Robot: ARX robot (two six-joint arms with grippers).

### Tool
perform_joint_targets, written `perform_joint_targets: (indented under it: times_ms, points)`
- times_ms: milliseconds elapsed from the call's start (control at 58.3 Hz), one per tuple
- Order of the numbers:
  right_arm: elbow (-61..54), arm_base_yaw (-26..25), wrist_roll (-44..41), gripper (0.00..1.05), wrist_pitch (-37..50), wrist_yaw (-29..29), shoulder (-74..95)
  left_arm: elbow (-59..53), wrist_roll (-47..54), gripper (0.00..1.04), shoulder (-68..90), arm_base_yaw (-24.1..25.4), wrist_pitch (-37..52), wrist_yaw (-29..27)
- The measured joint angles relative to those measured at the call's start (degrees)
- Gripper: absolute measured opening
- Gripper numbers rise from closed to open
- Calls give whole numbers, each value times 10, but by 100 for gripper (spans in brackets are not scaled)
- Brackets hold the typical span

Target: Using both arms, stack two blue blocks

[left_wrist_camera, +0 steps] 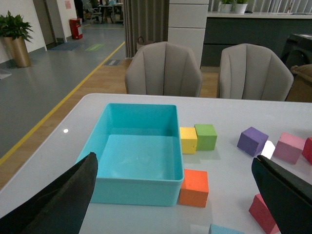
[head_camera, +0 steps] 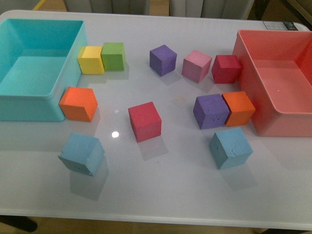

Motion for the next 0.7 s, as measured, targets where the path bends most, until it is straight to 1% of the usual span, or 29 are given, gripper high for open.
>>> perform_joint_targets:
  times_ms: [703]
  points:
    - [0,0,0,96,0,0,0,0,0,96,0,0,0,0]
